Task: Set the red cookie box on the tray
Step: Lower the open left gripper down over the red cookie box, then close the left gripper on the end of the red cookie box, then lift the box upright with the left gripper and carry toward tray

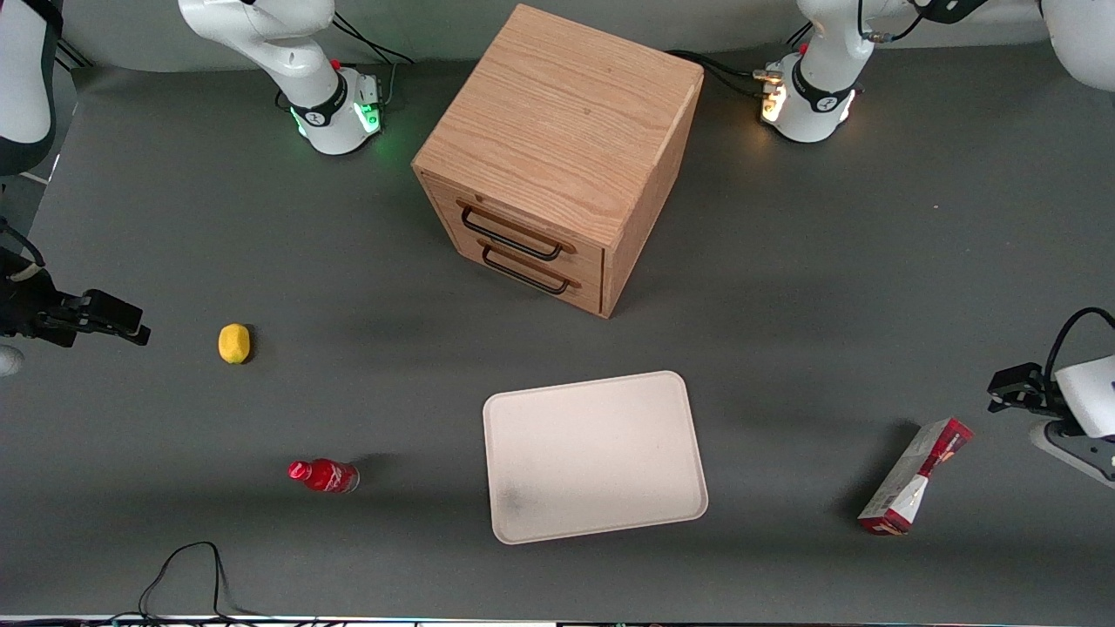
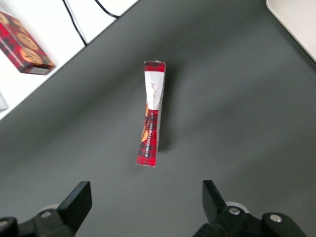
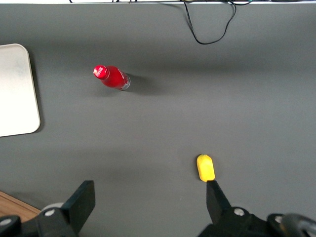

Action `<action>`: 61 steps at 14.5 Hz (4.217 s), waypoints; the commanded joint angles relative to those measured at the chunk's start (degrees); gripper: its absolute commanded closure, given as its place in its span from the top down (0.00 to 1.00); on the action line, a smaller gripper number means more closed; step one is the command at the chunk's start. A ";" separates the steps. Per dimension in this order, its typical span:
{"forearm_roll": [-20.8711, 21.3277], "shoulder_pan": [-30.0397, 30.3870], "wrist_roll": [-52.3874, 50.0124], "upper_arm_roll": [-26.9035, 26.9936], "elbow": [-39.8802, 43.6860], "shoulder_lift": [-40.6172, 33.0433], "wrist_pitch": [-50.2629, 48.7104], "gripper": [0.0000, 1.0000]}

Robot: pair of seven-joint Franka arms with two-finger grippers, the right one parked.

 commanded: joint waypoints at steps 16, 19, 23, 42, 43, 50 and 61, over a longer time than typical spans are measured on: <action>-2.71 2.41 6.61 -0.16 -15.45 12.31 31.82 1.00; -2.71 2.41 6.44 -0.16 -15.98 13.63 34.03 1.00; -3.15 2.24 5.65 -0.16 -16.42 13.73 35.35 0.85; -4.64 1.62 -0.50 -0.25 -1.84 7.84 3.74 0.00; -4.64 1.36 -1.46 -0.25 -0.35 6.97 1.19 0.00; -3.77 -0.14 -7.19 0.19 0.28 -2.17 -8.93 0.00; -3.76 -3.99 -28.23 0.19 0.11 -8.51 -14.22 0.00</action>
